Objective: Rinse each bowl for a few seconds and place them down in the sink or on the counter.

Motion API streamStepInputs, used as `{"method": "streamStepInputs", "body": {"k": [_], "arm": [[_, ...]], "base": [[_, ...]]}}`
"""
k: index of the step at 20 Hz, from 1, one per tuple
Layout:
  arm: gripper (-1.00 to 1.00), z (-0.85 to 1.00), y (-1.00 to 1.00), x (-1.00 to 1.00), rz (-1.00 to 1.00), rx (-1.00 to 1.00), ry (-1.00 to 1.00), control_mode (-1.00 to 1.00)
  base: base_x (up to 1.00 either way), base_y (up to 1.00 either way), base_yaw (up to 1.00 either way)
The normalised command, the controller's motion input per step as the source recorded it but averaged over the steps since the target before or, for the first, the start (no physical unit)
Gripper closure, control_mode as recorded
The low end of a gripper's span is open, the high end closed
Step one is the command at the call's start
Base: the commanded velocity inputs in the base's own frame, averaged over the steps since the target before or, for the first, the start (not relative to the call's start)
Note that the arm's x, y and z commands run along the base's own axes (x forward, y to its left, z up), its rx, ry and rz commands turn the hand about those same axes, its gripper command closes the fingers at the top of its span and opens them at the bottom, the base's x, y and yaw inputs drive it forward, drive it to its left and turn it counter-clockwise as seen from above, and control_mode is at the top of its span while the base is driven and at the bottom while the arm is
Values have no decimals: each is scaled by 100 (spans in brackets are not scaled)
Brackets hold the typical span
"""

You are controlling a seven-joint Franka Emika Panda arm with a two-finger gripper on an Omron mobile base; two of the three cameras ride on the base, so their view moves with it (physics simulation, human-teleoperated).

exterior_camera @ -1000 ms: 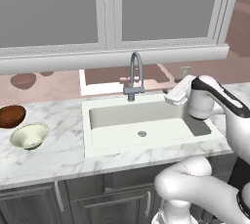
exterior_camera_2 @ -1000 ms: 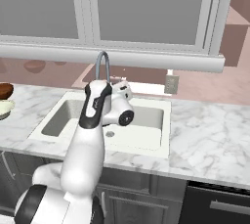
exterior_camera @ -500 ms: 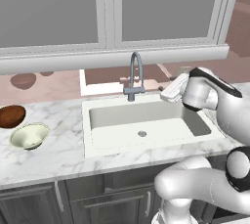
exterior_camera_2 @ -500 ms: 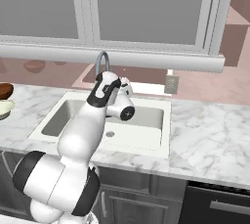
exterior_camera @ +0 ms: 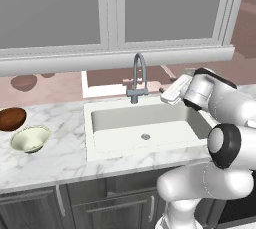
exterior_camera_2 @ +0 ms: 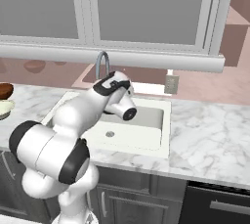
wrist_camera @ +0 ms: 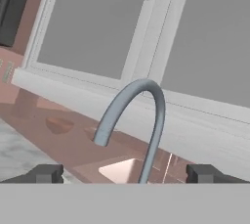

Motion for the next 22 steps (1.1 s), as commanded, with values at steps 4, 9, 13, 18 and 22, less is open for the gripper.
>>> {"method": "streamStepInputs", "body": {"k": [4,9,13,18,22], "arm": [[-100,-13,0,36,0,0,-3,-100],[-100,-12,0,34,0,0,-1,-100],[-100,-2,0,39,0,0,0,-100],[-100,0,0,39,0,0,0,-100],[-100,-1,0,37,0,0,0,-100]], "base": [[0,0,0],[0,0,0],[0,0,0],[0,0,0],[0,0,0]]}}
